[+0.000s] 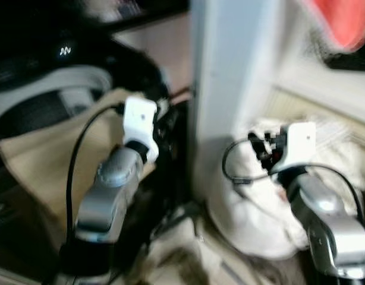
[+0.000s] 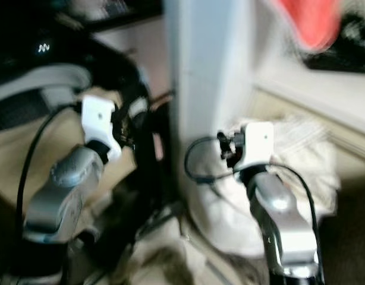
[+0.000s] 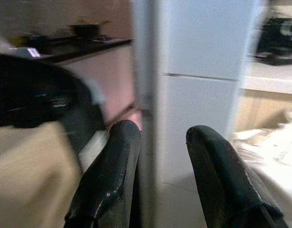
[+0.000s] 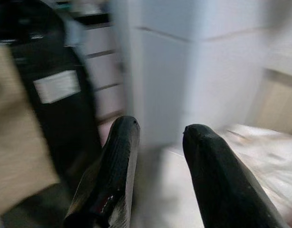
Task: Clothes washing
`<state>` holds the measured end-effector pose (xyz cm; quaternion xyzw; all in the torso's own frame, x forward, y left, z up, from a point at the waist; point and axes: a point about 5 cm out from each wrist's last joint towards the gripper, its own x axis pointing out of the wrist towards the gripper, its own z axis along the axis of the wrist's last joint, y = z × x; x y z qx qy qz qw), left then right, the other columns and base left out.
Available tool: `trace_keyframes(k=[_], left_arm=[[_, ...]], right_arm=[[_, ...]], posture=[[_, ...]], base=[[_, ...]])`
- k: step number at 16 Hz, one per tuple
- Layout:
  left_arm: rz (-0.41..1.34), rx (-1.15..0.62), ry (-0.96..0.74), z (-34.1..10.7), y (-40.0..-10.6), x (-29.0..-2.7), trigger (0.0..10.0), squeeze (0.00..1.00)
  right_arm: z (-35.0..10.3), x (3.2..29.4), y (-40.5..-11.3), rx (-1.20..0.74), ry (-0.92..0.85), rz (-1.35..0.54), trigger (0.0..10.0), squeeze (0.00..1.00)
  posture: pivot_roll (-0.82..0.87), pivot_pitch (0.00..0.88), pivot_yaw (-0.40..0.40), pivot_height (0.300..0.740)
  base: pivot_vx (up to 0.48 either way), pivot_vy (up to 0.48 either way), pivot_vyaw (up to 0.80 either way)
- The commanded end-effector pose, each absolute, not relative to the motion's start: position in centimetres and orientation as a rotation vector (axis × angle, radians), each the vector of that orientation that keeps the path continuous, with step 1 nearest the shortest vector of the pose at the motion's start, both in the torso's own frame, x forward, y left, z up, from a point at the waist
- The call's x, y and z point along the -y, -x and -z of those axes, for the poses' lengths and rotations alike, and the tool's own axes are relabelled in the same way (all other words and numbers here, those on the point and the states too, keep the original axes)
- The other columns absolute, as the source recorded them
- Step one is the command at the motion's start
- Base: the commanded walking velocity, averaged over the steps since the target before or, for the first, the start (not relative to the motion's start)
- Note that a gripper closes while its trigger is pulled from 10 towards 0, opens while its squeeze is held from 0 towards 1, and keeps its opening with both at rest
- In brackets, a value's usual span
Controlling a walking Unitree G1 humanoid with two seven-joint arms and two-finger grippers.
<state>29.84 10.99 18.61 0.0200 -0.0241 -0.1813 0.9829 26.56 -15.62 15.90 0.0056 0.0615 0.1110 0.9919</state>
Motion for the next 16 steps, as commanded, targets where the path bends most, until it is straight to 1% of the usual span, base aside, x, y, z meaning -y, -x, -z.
trace_keyframes(k=[1,3,7,8,9,12,15,16], left_arm=[[0.331,0.05,-0.055,-18.8,-29.8,-12.2,10.0,0.0],[0.331,0.047,-0.062,-18.7,-29.8,-12.3,10.0,0.0],[0.368,0.044,-0.066,-18.8,-29.9,-11.9,10.0,0.0],[0.407,0.04,-0.059,-18.7,-29.8,-11.3,10.0,0.0],[0.415,0.036,-0.059,-18.6,-29.8,-11.1,10.0,0.0],[0.417,0.031,-0.055,-18.5,-29.8,-11.0,10.0,0.0],[0.339,0.002,-0.039,-18.2,-30.1,-12.0,10.0,0.0],[0.322,0.0,-0.031,-18.1,-30.1,-12.4,10.0,0.0]], right_arm=[[-16.2,14.4,-26.4,-0.101,-0.018,-0.273,10.0,0.0],[-15.9,14.4,-26.4,-0.114,-0.065,-0.251,10.0,0.0],[-15.9,15.4,-26.6,-0.099,-0.058,-0.153,10.0,0.0],[-15.7,16.5,-26.7,-0.112,-0.102,-0.06,10.0,0.0],[-15.6,17.0,-26.6,-0.121,-0.147,-0.009,10.0,0.0],[-15.8,17.6,-26.5,-0.099,-0.111,0.027,10.0,0.0],[-15.4,17.8,-26.9,-0.161,-0.029,0.039,10.0,0.0],[-15.3,17.9,-27.0,-0.178,0.003,0.012,10.0,0.0]], posture=[[-0.06,0.0,0.015,0.74],[-0.05,0.0,0.02,0.74],[-0.06,0.0,0.035,0.74],[-0.07,0.0,0.039,0.74],[-0.07,0.0,0.043,0.74],[-0.08,0.0,0.046,0.74],[-0.07,0.0,0.039,0.74],[-0.07,0.0,0.035,0.74]], base=[[0.292,0.0,0.59],[0.294,0.0,0.0],[0.286,0.0,0.0],[0.262,0.0,0.0],[0.262,0.0,-0.8],[0.262,0.0,-0.77],[0.0,0.0,0.0],[0.0,0.0,0.0]])
